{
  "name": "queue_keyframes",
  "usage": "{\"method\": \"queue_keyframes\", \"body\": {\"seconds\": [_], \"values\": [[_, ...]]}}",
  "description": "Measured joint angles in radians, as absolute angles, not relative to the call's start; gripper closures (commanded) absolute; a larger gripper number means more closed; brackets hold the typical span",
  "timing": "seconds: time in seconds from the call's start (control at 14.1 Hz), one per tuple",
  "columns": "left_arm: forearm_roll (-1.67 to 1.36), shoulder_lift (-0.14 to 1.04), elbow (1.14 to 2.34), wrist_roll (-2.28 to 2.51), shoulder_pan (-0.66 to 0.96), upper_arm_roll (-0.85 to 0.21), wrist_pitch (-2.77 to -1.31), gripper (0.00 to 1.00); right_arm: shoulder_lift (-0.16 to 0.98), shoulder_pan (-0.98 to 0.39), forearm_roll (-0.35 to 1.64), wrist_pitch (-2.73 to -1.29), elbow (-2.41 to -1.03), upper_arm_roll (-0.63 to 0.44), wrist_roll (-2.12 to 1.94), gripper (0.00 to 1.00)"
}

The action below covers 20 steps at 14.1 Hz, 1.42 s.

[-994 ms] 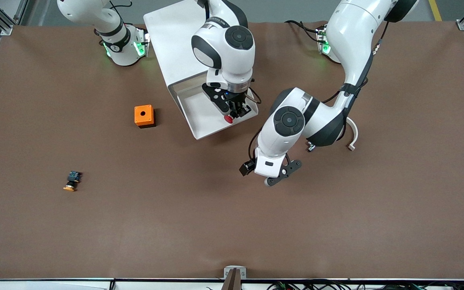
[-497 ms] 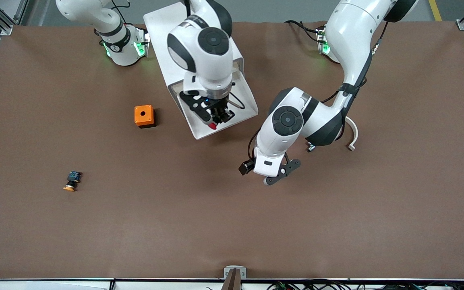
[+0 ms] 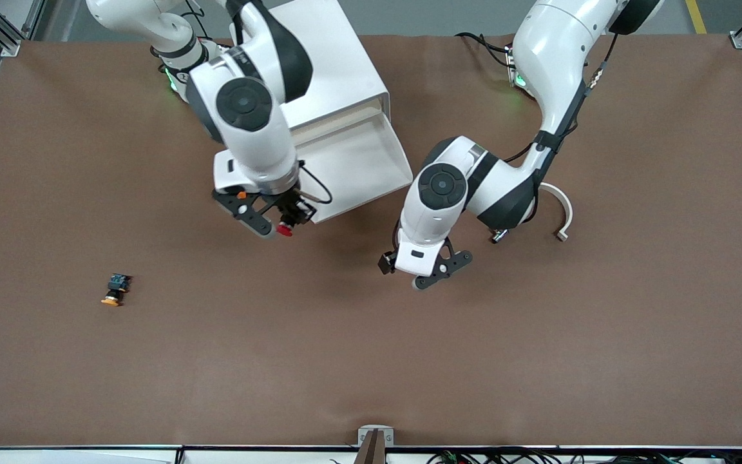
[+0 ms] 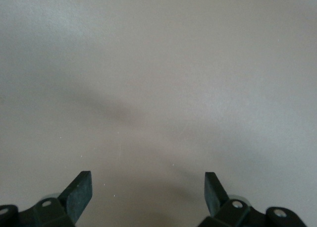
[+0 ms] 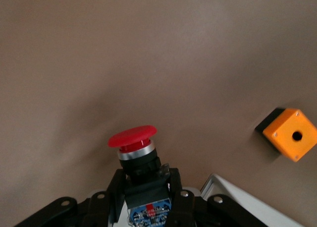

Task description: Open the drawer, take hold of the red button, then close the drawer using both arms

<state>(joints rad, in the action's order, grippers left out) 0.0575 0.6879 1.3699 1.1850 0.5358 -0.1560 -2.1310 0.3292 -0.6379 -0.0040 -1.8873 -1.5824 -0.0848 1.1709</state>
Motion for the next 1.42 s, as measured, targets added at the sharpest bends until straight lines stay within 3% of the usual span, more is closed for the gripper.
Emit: {"method": "queue_keyframes", "body": {"seconds": [0.71, 1.42], "values": [[0.058, 0.694, 1.388, 1.217, 0.624, -0.157, -2.125, 0.00, 0.315, -0.377, -0.002, -1.888, -1.659, -0.086, 0.681, 1.00], [0.047, 0.700, 1.381, 1.256, 0.708, -0.159, -1.986, 0.00, 0.341, -0.163, 0.027, -2.145, -1.838, -0.087, 0.395, 1.00]]}}
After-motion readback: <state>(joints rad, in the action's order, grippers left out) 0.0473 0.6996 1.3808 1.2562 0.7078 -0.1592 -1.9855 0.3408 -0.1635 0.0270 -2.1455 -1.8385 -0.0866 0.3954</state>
